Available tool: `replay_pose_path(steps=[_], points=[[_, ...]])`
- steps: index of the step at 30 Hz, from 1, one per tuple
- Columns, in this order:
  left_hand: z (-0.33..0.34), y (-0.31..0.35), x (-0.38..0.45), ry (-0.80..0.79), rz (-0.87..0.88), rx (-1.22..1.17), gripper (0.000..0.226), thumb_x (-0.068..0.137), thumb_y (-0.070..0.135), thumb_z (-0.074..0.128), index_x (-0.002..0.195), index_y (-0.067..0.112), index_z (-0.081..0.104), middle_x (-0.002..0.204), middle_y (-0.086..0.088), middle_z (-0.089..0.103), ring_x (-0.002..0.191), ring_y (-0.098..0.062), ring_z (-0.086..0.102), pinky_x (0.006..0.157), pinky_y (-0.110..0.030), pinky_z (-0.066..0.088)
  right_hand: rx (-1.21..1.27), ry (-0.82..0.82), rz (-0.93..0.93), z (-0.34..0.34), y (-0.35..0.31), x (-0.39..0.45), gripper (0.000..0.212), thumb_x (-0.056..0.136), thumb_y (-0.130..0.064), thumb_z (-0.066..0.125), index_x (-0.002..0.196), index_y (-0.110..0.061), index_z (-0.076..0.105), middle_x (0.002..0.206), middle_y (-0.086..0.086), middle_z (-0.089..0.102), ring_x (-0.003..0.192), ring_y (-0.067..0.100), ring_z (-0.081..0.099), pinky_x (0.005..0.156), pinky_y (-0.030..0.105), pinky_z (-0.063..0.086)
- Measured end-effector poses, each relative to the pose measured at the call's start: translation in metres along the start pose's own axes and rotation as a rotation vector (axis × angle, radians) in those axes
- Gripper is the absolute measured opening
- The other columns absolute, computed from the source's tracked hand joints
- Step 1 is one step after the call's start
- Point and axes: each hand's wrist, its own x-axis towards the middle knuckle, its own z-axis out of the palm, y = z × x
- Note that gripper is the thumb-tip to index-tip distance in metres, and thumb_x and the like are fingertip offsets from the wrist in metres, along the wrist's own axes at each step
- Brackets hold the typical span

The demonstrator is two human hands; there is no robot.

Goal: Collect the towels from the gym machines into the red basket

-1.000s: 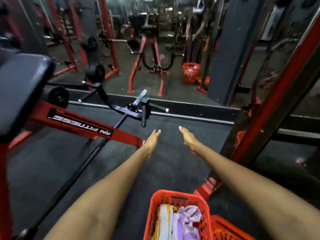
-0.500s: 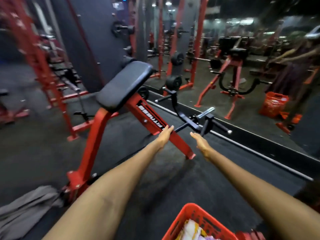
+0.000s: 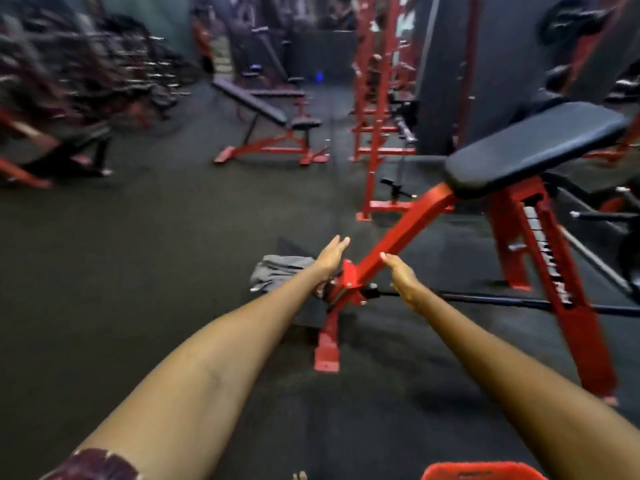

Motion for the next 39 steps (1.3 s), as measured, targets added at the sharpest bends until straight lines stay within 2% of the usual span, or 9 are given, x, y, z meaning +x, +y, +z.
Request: replay_pose_path(steps=[6, 10, 14, 25, 28, 31, 35, 37, 39], points=[[-0.113, -0.044, -0.027, 0.262, -0.109, -0.109, 0.056, 0.102, 0.029, 0.034, 0.151, 0.007, 0.017, 0.158, -0.005, 0.018, 0.147, -0.019, 0.017, 0.118, -0.029, 0.014, -0.079, -0.270, -0.020, 0.124, -0.018, 0.005, 0.040, 0.101, -0.019, 0.039, 0.135, 0.002, 0.043, 0.142, 0.015, 0.046, 0.128, 0.025, 0.045, 0.086, 0.024, 0.041], [-0.158, -0.067, -0.031, 0.338, -0.132, -0.173, 0.055, 0.103, 0.026, 0.033, 0.150, 0.004, 0.016, 0.159, -0.007, 0.017, 0.146, -0.019, 0.020, 0.115, -0.027, 0.019, -0.011, -0.390, 0.000, 0.183, -0.030, 0.009, 0.038, 0.102, -0.018, 0.036, 0.136, -0.002, 0.042, 0.137, 0.007, 0.048, 0.103, 0.017, 0.054, 0.071, 0.013, 0.046], [-0.197, -0.088, -0.020, 0.358, -0.152, -0.186, 0.055, 0.103, 0.025, 0.033, 0.150, 0.004, 0.016, 0.159, -0.007, 0.016, 0.146, -0.019, 0.019, 0.114, -0.025, 0.018, -0.005, -0.374, 0.045, 0.231, -0.040, 0.025, 0.041, 0.103, -0.022, 0.036, 0.137, 0.000, 0.040, 0.144, 0.014, 0.044, 0.132, 0.029, 0.043, 0.099, 0.035, 0.039], [-0.301, -0.107, 0.051, 0.275, -0.159, -0.195, 0.054, 0.103, 0.024, 0.033, 0.150, 0.005, 0.016, 0.159, -0.007, 0.016, 0.147, -0.018, 0.018, 0.114, -0.024, 0.017, 0.044, -0.342, 0.152, 0.340, -0.052, 0.100, 0.045, 0.101, -0.032, 0.038, 0.137, -0.005, 0.043, 0.134, 0.016, 0.051, 0.124, 0.035, 0.051, 0.068, 0.033, 0.050], [-0.317, -0.118, 0.076, 0.246, -0.162, -0.191, 0.054, 0.103, 0.025, 0.033, 0.150, 0.005, 0.016, 0.159, -0.007, 0.016, 0.147, -0.018, 0.017, 0.115, -0.025, 0.017, 0.041, -0.328, 0.171, 0.361, -0.045, 0.124, 0.045, 0.100, -0.036, 0.041, 0.134, -0.007, 0.046, 0.134, 0.022, 0.052, 0.119, 0.040, 0.053, 0.083, 0.043, 0.051], [-0.322, -0.130, 0.106, 0.208, -0.189, -0.186, 0.053, 0.103, 0.024, 0.033, 0.150, 0.005, 0.017, 0.159, -0.006, 0.017, 0.146, -0.016, 0.018, 0.113, -0.022, 0.017, 0.044, -0.323, 0.190, 0.377, -0.039, 0.148, 0.041, 0.100, -0.031, 0.041, 0.133, -0.008, 0.047, 0.129, 0.014, 0.054, 0.118, 0.030, 0.053, 0.081, 0.037, 0.048], [-0.325, -0.137, 0.160, 0.151, -0.216, -0.201, 0.054, 0.103, 0.026, 0.033, 0.151, 0.007, 0.017, 0.159, -0.004, 0.017, 0.146, -0.016, 0.018, 0.113, -0.023, 0.017, 0.022, -0.314, 0.202, 0.395, -0.027, 0.213, 0.042, 0.100, -0.030, 0.040, 0.136, -0.008, 0.044, 0.141, 0.009, 0.046, 0.123, 0.025, 0.047, 0.101, 0.043, 0.040], [-0.331, -0.140, 0.186, 0.144, -0.237, -0.207, 0.054, 0.103, 0.026, 0.033, 0.151, 0.007, 0.017, 0.159, -0.004, 0.017, 0.146, -0.016, 0.018, 0.114, -0.024, 0.016, 0.058, -0.319, 0.223, 0.399, -0.025, 0.241, 0.044, 0.100, -0.030, 0.040, 0.133, -0.002, 0.047, 0.138, 0.021, 0.050, 0.119, 0.032, 0.053, 0.097, 0.043, 0.045], [-0.333, -0.142, 0.217, 0.150, -0.254, -0.196, 0.054, 0.103, 0.027, 0.033, 0.151, 0.007, 0.017, 0.159, -0.004, 0.017, 0.146, -0.017, 0.018, 0.115, -0.025, 0.016, 0.070, -0.288, 0.243, 0.400, -0.043, 0.259, 0.046, 0.102, -0.026, 0.037, 0.133, 0.006, 0.044, 0.137, 0.025, 0.049, 0.121, 0.036, 0.051, 0.082, 0.033, 0.047]])
